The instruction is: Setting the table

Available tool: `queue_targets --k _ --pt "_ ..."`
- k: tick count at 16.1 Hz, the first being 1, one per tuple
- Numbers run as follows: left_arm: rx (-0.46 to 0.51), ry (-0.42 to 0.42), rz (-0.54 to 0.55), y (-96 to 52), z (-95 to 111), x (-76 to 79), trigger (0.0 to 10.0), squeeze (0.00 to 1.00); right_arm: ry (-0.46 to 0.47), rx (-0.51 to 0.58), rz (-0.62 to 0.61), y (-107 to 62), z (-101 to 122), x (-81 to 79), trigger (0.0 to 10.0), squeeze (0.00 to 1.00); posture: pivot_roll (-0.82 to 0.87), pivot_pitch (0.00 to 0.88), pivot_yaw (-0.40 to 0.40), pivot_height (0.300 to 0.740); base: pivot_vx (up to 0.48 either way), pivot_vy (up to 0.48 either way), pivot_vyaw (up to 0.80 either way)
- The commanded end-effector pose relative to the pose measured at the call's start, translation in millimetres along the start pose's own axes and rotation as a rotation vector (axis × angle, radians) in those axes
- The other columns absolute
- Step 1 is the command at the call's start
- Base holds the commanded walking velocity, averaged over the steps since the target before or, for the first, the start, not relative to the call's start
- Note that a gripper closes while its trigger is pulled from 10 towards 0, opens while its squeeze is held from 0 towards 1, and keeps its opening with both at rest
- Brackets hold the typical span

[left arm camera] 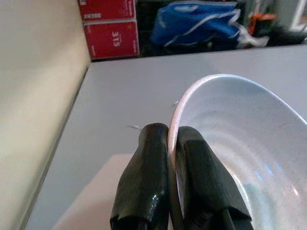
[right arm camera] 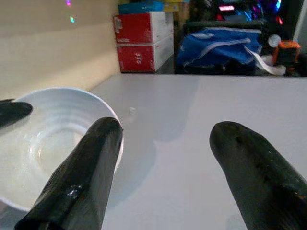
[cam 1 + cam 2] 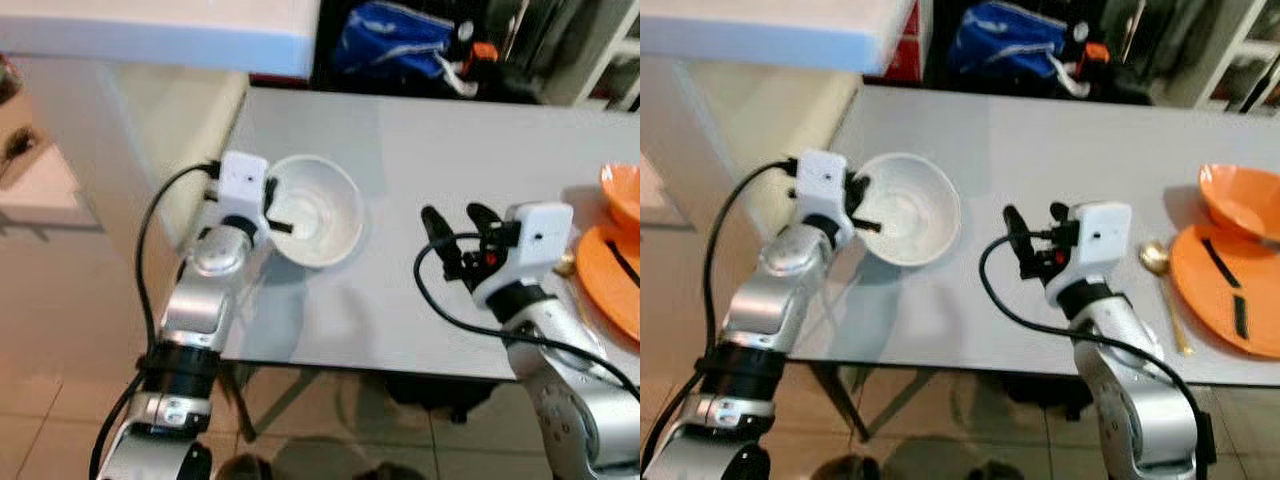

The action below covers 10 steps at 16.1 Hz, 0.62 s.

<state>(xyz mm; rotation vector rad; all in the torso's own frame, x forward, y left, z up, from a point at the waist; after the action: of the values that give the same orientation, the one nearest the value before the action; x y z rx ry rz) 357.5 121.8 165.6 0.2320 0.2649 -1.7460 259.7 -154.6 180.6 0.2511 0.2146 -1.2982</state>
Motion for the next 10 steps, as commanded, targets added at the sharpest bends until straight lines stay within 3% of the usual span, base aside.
queue_targets --k 1,7,10 --pt "0.066 0.006 -0.011 5.5 19 5.4 10.0 0.0 -0.013 0.004 -0.021 -1.1 2 2.5 10.0 0.0 -0.03 0.078 -0.01 0.74 0.0 -0.48 0.0" --pt "-0.002 -0.007 0.005 12.4 11 0.3 10.0 0.0 -0.016 -0.006 0.006 2.4 3 0.1 10.0 0.0 -0.03 0.069 -0.015 0.74 0.0 -0.056 0.0" --pt "-0.095 -0.058 -0.027 24.3 -4 -3.6 10.0 0.0 0.012 -0.074 0.185 -2.8 1 -13.8 10.0 0.0 -0.02 0.066 -0.024 0.74 0.0 0.0 0.0"
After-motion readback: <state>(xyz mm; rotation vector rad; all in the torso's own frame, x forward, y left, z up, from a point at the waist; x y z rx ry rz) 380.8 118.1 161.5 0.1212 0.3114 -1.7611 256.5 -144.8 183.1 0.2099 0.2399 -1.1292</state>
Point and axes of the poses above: a point about 5 cm out from each wrist's last joint towards the gripper, its own y axis pointing out of the wrist towards the gripper, its own z axis along the axis of the wrist's last joint, x = y × z, the point moved 1 cm from there along y, pointing out of the wrist towards the gripper, and after that the axes turned 12 degrees about y, right-handed, at the moved point
